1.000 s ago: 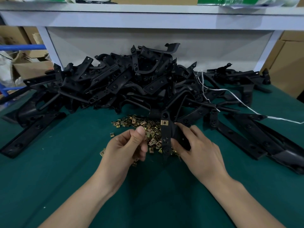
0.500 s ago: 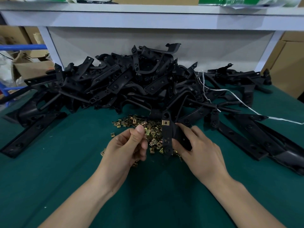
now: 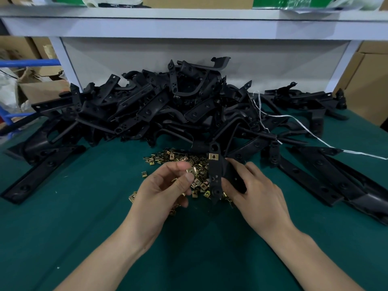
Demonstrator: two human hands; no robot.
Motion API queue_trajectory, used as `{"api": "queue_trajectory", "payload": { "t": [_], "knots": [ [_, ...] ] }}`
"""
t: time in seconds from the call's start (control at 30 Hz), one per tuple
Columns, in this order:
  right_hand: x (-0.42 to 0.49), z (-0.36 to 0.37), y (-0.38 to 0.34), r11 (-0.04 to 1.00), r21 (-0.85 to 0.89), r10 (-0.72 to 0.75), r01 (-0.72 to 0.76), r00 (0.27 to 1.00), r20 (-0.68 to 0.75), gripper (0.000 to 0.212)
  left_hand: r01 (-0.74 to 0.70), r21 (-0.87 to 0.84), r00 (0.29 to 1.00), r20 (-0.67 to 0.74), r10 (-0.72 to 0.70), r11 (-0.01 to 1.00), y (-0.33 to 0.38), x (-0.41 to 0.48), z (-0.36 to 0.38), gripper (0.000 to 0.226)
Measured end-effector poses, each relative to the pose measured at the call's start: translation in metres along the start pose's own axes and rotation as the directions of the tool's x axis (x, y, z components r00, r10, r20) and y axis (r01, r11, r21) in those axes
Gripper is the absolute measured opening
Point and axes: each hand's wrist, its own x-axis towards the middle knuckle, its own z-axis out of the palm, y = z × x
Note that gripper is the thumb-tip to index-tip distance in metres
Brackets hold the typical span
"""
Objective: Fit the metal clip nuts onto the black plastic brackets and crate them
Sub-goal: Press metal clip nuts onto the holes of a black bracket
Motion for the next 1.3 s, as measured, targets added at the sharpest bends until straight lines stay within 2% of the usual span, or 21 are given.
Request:
{"api": "queue_trajectory", "payload": {
  "t": [0.2,0.33,0.53,0.73,0.83,0.93,1.07,1.3],
  "knots": [
    [0.0010,0.0006,0.0000,1.000,0.009,0.006,-0.006,1.000,0.003,0.071,-0.014,0.020,1.000,0.012,0.013,1.000,-0.0008,0.0011,-0.0013,0.012],
    [0.0012,-0.0002,-0.0009,1.000,0.001,0.014,-0.014,1.000,0.008,0.071,-0.013,0.029,1.000,0.018,0.012,1.000,-0.0015,0.0010,-0.0020,0.016],
    [0.0008,-0.0008,-0.0016,1.000,0.002,0.022,-0.022,1.000,0.016,0.073,-0.021,0.036,1.000,0.024,0.020,0.999,-0.0015,0.0010,-0.0026,0.006],
    [0.0009,-0.0014,-0.0022,1.000,-0.009,0.025,-0.025,1.000,0.017,0.074,0.002,0.056,1.000,0.007,-0.002,0.998,-0.0023,0.0005,-0.0020,0.024],
    [0.0006,-0.0012,-0.0022,1.000,-0.015,0.020,-0.020,1.000,0.009,0.074,0.029,0.050,0.999,0.015,-0.030,0.998,-0.0003,-0.0009,-0.0022,0.010],
    [0.0009,-0.0006,-0.0026,1.000,-0.019,0.015,-0.015,1.000,0.000,0.073,0.052,0.044,0.998,0.037,-0.054,0.998,0.0002,-0.0018,-0.0015,0.014],
    [0.0005,-0.0007,-0.0028,0.999,-0.034,0.009,-0.009,1.000,0.002,0.072,0.058,-0.010,0.997,0.058,-0.057,0.998,0.0003,-0.0026,0.0022,0.005],
    [0.0006,-0.0003,-0.0032,0.999,-0.052,0.008,-0.008,1.000,-0.003,0.072,0.091,-0.032,0.993,0.082,-0.088,0.995,-0.0006,-0.0034,0.0050,0.017]
  ]
}}
